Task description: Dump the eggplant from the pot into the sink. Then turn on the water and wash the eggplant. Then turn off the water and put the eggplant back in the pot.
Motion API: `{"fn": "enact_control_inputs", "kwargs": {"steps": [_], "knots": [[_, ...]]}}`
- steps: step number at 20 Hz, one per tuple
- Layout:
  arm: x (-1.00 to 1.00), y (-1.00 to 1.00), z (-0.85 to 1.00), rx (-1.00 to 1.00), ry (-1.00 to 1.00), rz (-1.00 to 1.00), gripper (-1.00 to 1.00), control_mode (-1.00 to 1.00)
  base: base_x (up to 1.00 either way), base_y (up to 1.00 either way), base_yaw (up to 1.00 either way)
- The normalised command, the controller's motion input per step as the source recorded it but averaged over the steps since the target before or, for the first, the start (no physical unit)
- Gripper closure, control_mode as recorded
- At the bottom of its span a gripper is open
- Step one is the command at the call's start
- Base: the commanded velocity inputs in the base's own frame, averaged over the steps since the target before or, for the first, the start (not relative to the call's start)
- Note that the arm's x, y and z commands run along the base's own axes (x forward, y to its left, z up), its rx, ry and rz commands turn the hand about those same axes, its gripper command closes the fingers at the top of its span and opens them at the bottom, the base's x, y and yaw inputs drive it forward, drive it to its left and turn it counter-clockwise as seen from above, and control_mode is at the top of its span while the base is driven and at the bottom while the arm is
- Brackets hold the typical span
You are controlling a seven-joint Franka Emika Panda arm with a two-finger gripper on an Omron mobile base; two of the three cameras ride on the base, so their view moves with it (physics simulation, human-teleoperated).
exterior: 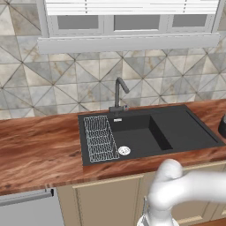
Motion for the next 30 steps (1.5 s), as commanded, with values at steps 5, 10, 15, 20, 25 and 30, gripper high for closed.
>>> {"fn": "enact_control_inputs", "kwargs": {"steps": [5,10,15,20,25,30], "knots": [[0.43,-0.48,0.00,0.00,0.00,0.00,1.00,-1.00,0.00,0.00,0.00],[0.01,-0.41,0.02,0.00,0.00,0.00,1.00,-1.00,0.00,0.00,0.00],[0.14,-0.23,-0.01,0.00,0.03,0.00,1.00,-1.00,0.00,0.00,0.00],[0.11,-0.08,-0.26,0.00,0.04,0.00,1.00,-1.00,0.00,0.00,0.00],[0.00,0.00,-0.48,0.00,0.05,0.00,1.00,-1.00,0.00,0.00,0.00],[0.00,0.00,-0.39,0.00,0.04,0.00,1.00,-1.00,0.00,0.00,0.00]]}}
